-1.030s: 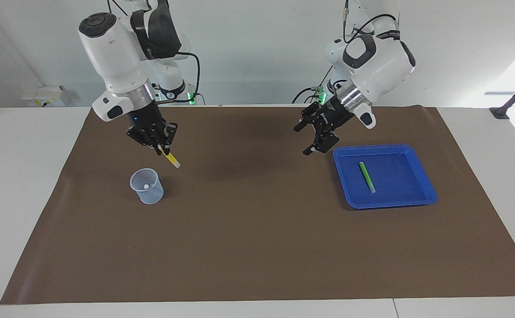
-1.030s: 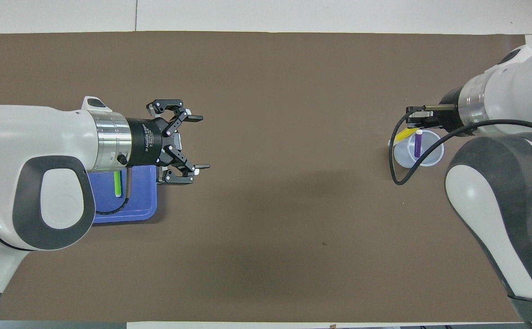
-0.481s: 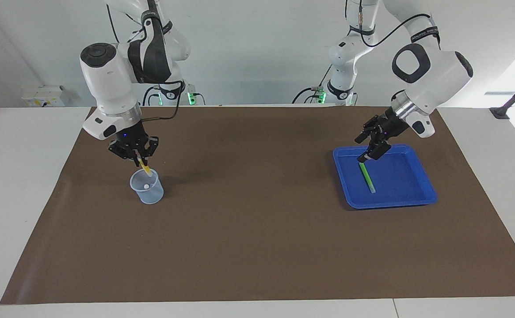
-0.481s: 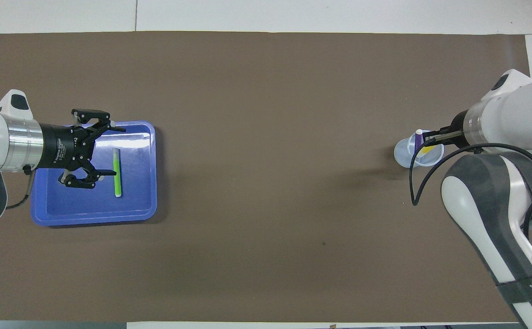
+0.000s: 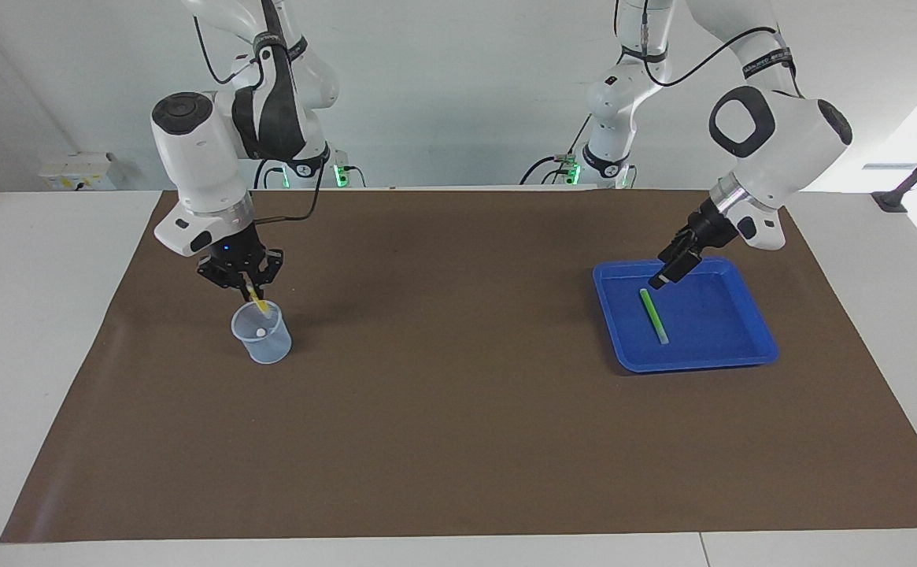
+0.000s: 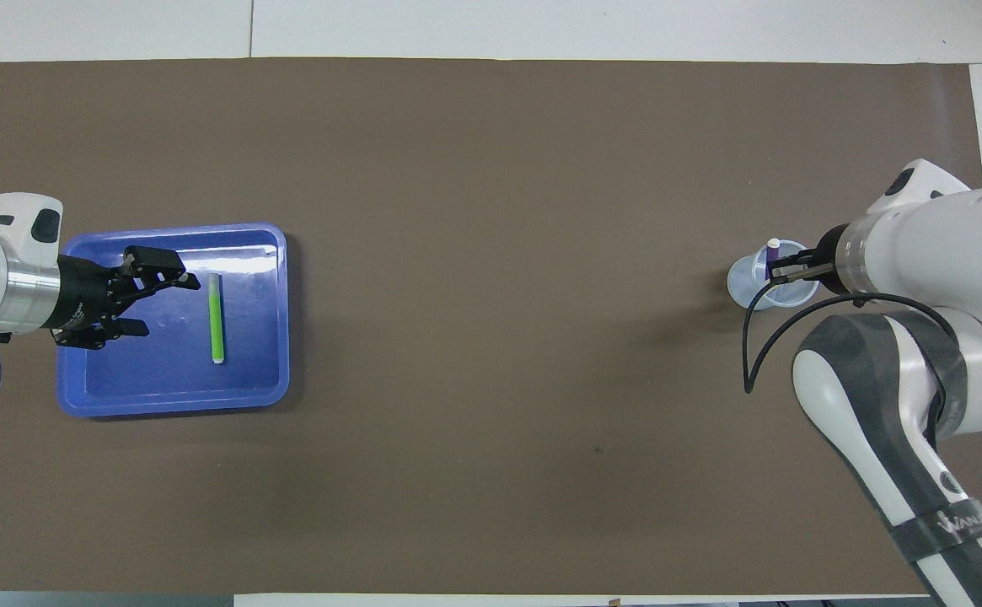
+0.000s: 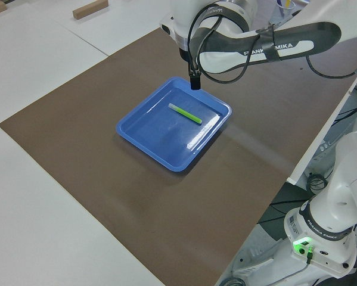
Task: Transfer and insert pens with both arms
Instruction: 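Insert the yellow pen into the cup with the right gripper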
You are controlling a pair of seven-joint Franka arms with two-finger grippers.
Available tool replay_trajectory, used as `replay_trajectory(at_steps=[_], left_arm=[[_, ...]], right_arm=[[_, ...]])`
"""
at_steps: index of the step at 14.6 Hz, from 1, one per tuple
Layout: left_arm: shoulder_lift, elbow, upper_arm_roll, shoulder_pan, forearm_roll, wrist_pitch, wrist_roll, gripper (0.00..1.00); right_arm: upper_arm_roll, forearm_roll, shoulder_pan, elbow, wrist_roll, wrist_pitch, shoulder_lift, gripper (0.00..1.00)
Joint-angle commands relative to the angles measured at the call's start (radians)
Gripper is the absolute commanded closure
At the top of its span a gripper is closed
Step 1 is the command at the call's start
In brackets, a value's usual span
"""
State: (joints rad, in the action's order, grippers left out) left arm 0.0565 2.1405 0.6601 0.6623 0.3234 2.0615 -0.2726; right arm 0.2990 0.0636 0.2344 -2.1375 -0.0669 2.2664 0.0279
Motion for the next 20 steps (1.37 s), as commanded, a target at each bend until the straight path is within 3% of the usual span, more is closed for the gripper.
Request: replay_trajectory(at_steps=[1, 2, 3, 4, 5, 8, 13, 20], left_arm=[[-0.078, 0.006, 0.009, -0.009, -0.166, 0.071, 0.189, 0.00], [-0.110, 0.006, 0.009, -0.010, -0.225, 0.106, 0.220, 0.00], [-0.138, 0.006, 0.010, -0.013, -0.272, 0.135, 0.228, 0.00], [-0.165, 0.006, 0.010, -0.030, -0.308, 0.152, 0.230, 0.00], [-0.191, 0.004, 0.009, -0.056, -0.352, 0.175, 0.227, 0.00], [-0.237, 0.004, 0.009, -0.079, -0.400, 0.210, 0.222, 0.00], [-0.282, 0.004, 0.009, -0.105, -0.495, 0.215, 0.219, 0.04], [-0.302, 0.012, 0.009, -0.104, -0.495, 0.232, 0.213, 0.23]], right_arm=[[0.012, 0.012, 0.020, -0.074, -0.024, 0.073, 0.021, 1.00], [0.012, 0.012, 0.020, -0.087, -0.021, 0.079, 0.020, 1.00], [0.014, 0.012, 0.020, -0.094, -0.022, 0.081, 0.021, 0.78], [0.014, 0.012, 0.020, -0.093, -0.022, 0.081, 0.021, 0.43], [0.014, 0.012, 0.020, -0.093, -0.022, 0.081, 0.020, 0.21], [0.014, 0.012, 0.020, -0.081, -0.024, 0.081, 0.011, 0.00], [0.012, 0.004, 0.022, 0.017, -0.013, 0.027, -0.009, 0.00], [0.009, -0.005, 0.057, 0.298, 0.007, -0.304, -0.020, 0.00]])
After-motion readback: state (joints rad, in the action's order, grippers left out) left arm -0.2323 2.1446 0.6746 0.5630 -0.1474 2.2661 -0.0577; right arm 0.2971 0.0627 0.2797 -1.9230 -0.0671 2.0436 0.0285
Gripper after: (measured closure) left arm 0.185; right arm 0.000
